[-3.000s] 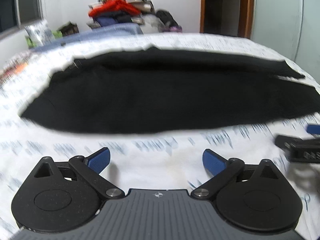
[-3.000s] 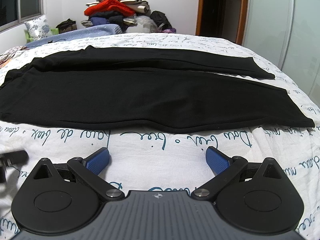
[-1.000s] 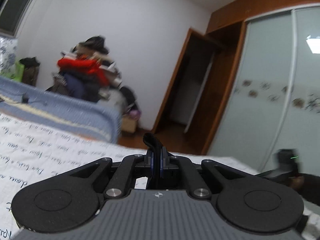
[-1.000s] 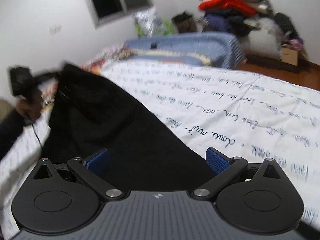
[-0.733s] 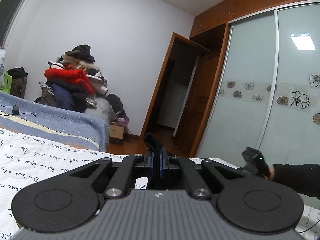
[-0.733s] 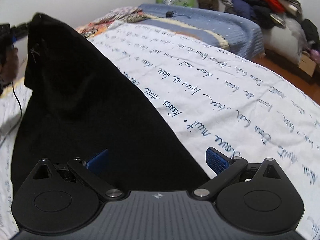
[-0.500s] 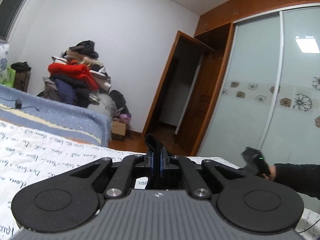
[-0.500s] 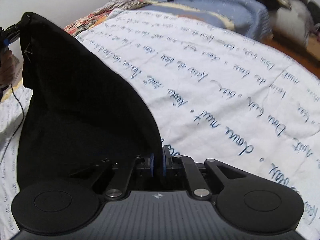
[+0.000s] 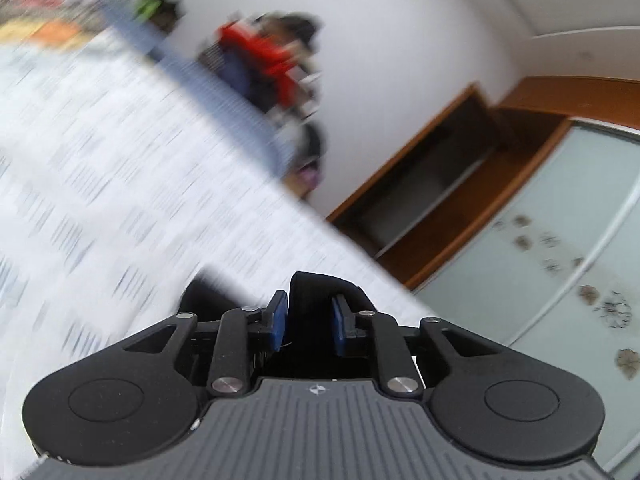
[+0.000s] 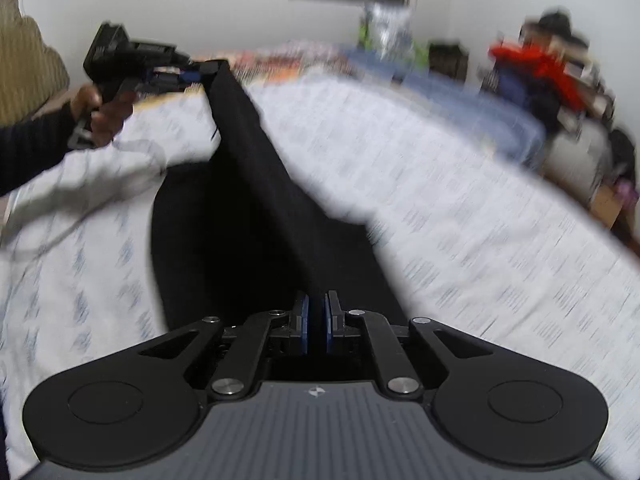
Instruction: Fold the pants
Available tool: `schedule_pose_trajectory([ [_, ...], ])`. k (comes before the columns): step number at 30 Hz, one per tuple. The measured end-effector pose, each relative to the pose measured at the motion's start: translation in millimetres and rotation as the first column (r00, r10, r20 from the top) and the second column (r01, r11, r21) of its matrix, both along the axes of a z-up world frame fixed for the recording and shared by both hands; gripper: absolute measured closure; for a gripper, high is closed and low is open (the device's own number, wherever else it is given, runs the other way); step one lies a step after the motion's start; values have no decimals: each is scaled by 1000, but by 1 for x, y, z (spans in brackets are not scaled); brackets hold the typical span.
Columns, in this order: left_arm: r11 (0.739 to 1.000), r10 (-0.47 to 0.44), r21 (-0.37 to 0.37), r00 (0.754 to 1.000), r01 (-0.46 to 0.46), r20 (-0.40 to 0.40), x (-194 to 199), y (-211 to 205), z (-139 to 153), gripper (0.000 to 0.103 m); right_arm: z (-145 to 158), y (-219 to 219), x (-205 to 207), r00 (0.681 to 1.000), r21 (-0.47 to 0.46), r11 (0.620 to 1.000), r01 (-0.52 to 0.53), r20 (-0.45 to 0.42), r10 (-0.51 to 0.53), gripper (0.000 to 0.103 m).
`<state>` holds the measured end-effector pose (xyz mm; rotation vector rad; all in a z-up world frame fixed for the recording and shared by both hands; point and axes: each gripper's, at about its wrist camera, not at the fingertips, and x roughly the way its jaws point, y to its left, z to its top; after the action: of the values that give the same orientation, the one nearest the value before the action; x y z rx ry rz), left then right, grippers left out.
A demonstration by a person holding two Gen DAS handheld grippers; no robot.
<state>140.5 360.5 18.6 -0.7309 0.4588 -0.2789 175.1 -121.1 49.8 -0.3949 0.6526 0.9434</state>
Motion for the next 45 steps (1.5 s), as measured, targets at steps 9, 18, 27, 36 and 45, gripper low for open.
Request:
schedule_pose_trajectory([
  [9, 961, 157, -202, 975, -188, -156, -66, 32, -4, 11, -27, 14, -6, 996, 16, 996, 93, -19, -92, 96],
  [18, 949, 101, -260, 952, -179, -288, -52, -1, -34, 24, -14, 6, -13, 990, 92, 985, 143, -29, -141, 95],
  [27, 952, 152, -185, 901, -244, -407, -26, -1, -52, 69, -7, 6, -18, 987, 108, 982, 158, -24, -156, 95],
  [36, 973, 170, -63, 876, -221, -451, -27, 3, -52, 88, -37, 22, -41, 992, 59, 995, 82, -103, -75, 95],
  [45, 891, 246, -246, 862, -381, -443, -68, 13, -51, 30, -54, 26, -54, 986, 88, 992, 86, -151, -72, 95],
])
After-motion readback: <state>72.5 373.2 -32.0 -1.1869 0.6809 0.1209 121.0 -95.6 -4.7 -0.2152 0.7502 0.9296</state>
